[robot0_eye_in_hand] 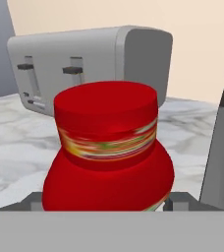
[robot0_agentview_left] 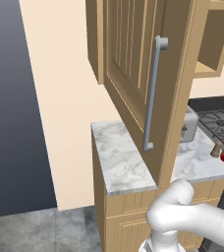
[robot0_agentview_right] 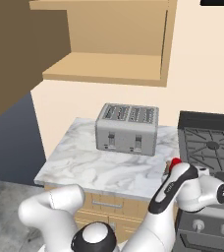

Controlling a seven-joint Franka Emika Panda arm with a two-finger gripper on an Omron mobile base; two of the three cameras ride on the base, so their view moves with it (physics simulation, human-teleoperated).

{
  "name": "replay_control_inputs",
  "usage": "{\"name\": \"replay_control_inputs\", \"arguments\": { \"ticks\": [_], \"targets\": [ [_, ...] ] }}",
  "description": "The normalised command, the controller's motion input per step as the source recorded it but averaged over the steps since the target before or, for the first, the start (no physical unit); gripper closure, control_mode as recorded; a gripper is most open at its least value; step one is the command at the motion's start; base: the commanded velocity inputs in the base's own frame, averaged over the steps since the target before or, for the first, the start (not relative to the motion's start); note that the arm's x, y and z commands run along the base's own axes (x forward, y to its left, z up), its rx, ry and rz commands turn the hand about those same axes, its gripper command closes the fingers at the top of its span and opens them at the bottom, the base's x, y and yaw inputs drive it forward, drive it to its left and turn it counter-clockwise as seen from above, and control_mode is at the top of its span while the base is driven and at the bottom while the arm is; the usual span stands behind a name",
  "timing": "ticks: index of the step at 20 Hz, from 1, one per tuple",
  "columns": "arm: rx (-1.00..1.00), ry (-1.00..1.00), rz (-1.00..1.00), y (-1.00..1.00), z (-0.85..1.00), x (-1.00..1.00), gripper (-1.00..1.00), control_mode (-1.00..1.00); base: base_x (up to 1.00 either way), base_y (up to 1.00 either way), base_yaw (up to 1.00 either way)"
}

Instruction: Take 2 condiments from the cabinet and move them on the counter near the stove.Make sure the condiments are lined up with each other, next to each other.

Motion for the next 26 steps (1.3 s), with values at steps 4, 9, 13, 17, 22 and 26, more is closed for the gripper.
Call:
{"name": "replay_control_inputs", "arguments": {
  "ticks": [4,9,13,17,22,26],
  "targets": [
    [0.0,0.0,0.0,-0.06,-0.28,0.17,1.0,-1.0,0.0,0.0,0.0],
    [0.0,0.0,0.0,-0.15,-0.2,0.16,1.0,-1.0,0.0,0.0,0.0],
    [0.0,0.0,0.0,-0.11,-0.17,0.17,1.0,-1.0,0.0,0.0,0.0],
    [0.0,0.0,0.0,-0.05,-0.21,0.14,1.0,-1.0,0.0,0.0,0.0],
    [0.0,0.0,0.0,-0.01,-0.26,0.05,1.0,-1.0,0.0,0.0,0.0],
    [0.0,0.0,0.0,0.0,-0.4,0.0,1.0,-1.0,0.0,0.0,0.0]
  ]
}}
